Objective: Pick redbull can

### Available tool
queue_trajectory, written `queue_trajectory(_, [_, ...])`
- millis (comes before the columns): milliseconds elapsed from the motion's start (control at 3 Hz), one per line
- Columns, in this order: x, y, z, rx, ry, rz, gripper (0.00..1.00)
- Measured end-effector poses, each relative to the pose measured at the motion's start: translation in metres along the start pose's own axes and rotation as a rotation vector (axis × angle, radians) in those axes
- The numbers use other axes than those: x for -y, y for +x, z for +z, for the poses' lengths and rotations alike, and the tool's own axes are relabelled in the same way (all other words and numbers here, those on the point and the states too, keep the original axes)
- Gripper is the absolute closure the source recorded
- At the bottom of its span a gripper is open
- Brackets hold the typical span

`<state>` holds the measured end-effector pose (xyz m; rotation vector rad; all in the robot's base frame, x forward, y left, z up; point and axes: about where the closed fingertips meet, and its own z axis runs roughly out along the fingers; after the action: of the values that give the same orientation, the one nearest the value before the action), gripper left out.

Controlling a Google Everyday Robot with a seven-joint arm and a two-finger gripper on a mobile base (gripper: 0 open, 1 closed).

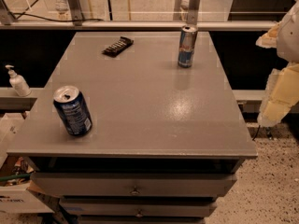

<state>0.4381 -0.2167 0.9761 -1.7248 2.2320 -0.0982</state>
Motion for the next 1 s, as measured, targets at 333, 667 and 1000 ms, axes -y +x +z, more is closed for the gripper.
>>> queue_trajectory(333, [0.0,0.0,0.0,0.0,0.0,0.0,0.0])
queue_trajectory(667, [0.007,-0.002,0.009,0.027,0.018,0.013,0.0])
queue_trajectory(1000, [0.03,-0.015,0.039,0.093,0.045,0.025,0.0])
